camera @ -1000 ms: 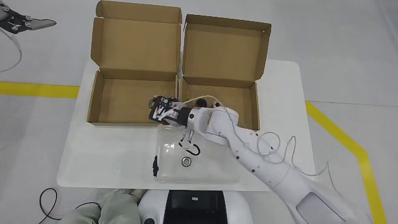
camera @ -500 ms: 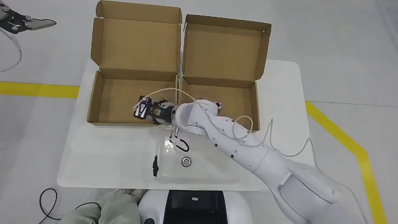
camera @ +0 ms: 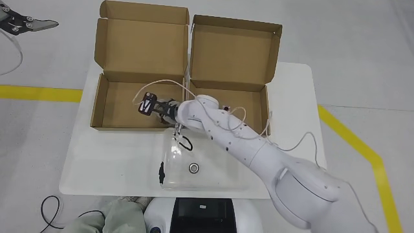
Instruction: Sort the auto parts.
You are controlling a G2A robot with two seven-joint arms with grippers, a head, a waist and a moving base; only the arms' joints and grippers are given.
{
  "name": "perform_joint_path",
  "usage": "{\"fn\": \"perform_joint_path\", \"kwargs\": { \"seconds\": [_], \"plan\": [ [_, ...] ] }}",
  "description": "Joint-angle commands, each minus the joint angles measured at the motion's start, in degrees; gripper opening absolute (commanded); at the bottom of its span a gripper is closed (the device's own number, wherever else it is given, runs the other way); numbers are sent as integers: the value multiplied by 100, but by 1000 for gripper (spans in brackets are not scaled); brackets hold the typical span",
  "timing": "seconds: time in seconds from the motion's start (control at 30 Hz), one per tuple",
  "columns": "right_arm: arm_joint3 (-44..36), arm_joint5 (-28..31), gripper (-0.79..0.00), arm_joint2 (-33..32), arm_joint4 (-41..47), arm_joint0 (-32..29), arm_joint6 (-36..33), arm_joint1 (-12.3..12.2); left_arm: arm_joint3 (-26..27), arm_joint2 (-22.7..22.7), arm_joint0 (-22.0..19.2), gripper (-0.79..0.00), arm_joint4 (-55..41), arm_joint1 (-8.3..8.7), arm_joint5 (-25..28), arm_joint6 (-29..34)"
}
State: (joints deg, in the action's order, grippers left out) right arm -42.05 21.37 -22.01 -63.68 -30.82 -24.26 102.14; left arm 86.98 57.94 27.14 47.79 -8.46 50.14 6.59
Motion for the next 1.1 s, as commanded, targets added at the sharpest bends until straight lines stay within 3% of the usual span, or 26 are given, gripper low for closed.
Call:
{"fn": "perform_joint_path", "kwargs": {
  "seconds": [0.0,0.03,0.07,0.2,0.27,0.43,0.63,0.83,1.07],
  "plan": [
    [133,-7,-717,11,-7,39,7,67,0,0,0,0,0,0,0,0],
    [203,-10,-613,15,-14,60,16,102,0,0,0,0,0,0,0,0],
    [274,0,-557,16,-13,80,30,136,0,0,0,0,0,0,0,0],
    [473,17,-443,24,-33,130,92,258,0,0,0,0,0,0,0,0],
    [543,16,-425,21,-61,160,108,307,0,0,0,0,0,0,0,0],
    [615,88,-462,-57,-97,202,368,363,0,0,0,0,0,0,0,0],
    [164,178,-446,-210,-318,151,716,271,0,0,0,0,0,0,0,0],
    [-985,331,-440,-495,-716,-248,638,-70,0,0,0,0,0,0,0,0],
    [-3005,821,-431,-1094,-1258,-1293,207,-669,0,0,0,0,0,0,0,0]
  ]
}}
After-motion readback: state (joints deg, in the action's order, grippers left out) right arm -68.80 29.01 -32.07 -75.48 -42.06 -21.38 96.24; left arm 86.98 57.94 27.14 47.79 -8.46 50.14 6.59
